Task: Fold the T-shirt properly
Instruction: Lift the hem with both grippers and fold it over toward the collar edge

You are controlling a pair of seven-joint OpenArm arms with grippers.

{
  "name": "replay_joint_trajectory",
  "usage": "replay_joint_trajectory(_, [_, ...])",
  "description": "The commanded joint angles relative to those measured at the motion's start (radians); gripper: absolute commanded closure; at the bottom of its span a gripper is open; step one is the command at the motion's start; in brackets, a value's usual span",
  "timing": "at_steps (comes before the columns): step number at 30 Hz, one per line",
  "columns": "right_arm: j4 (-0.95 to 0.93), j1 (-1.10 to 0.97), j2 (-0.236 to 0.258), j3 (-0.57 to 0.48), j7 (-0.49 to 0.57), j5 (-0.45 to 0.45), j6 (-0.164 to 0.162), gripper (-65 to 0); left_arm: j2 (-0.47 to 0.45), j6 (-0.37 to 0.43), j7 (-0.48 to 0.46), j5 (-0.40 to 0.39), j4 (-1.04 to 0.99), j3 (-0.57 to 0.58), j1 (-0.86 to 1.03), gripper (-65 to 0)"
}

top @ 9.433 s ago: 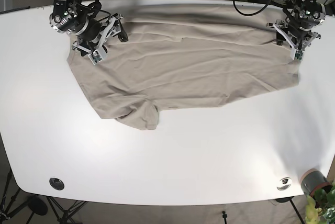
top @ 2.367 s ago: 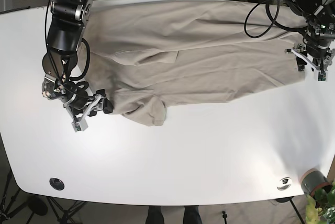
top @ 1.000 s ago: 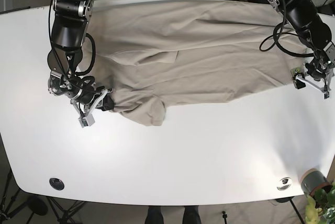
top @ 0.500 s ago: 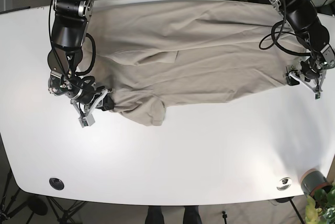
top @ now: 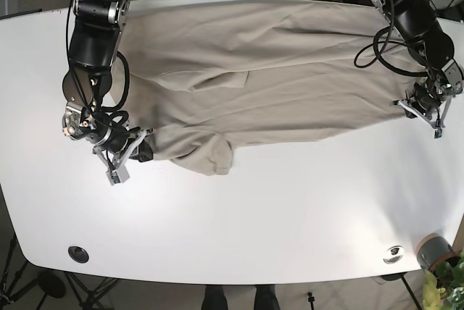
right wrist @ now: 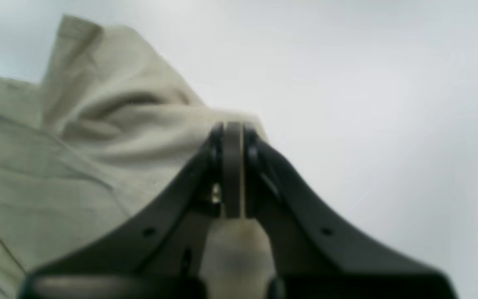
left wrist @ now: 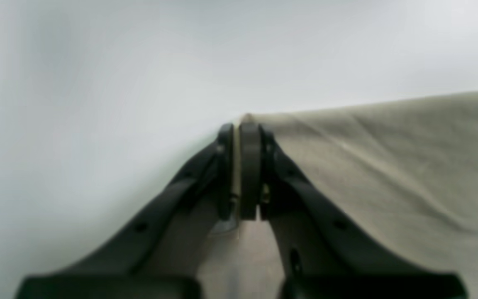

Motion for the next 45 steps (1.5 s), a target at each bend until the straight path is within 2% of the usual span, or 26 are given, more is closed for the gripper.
replay_joint_trajectory(1, [0.067,0.026,0.015,0.002,0.006,0.017,0.002,0.0,0.001,-0.016,-0.026,-0.010,0.085,-0.005,-0.024,0.0])
replay_joint_trajectory(6, [0.181,-0.005,0.012,0.002,-0.045,0.017,0.002,0.0,0.015,-0.071,-0.023,-0.004,0.149,-0.005,-0.022,0.0])
replay_joint_trajectory(12, [0.227,-0.017,0.008,0.002,-0.054,0.008,0.002,0.0,0.016,-0.074,-0.023,-0.006,0.154,-0.005,-0.018,0.0])
replay_joint_trajectory(15, [0.187,-0.013,0.008,0.007,-0.051,0.008,0.002,-9.0,0.016,-0.074,-0.023,-0.004,0.151,-0.005,-0.018,0.0])
replay_joint_trajectory(16, [0.170,-0.011,0.008,0.008,-0.050,0.008,0.002,-15.9,0.016,-0.077,-0.023,-0.004,0.151,-0.005,-0.016,0.0])
replay_joint_trajectory(19, [0.151,-0.011,0.008,0.005,-0.010,0.008,0.002,-29.6,0.016,-0.077,-0.023,-0.004,0.151,-0.005,-0.012,0.0])
replay_joint_trajectory(23, [0.099,-0.011,0.008,0.004,0.047,0.006,0.002,-37.6,0.016,-0.077,-0.023,-0.007,0.154,-0.003,0.010,0.0])
replay_joint_trajectory(30, [-0.063,0.024,0.015,0.002,0.128,0.006,0.002,-38.5,0.016,-0.080,-0.023,-0.007,0.152,-0.003,0.015,0.0])
replay_joint_trajectory(33, [-0.074,0.024,0.012,-0.007,0.147,0.006,0.002,-38.5,0.016,-0.080,-0.023,-0.007,0.154,-0.003,0.031,0.0])
replay_joint_trajectory(39, [-0.066,0.016,0.007,-0.124,0.148,0.018,0.000,-38.2,0.016,-0.080,-0.023,-0.007,0.154,-0.003,0.033,0.0])
replay_joint_trajectory(45, [-0.066,0.001,-0.027,-0.124,0.150,0.014,0.000,-37.9,0.016,-0.080,-0.023,-0.007,0.152,-0.005,0.034,0.0])
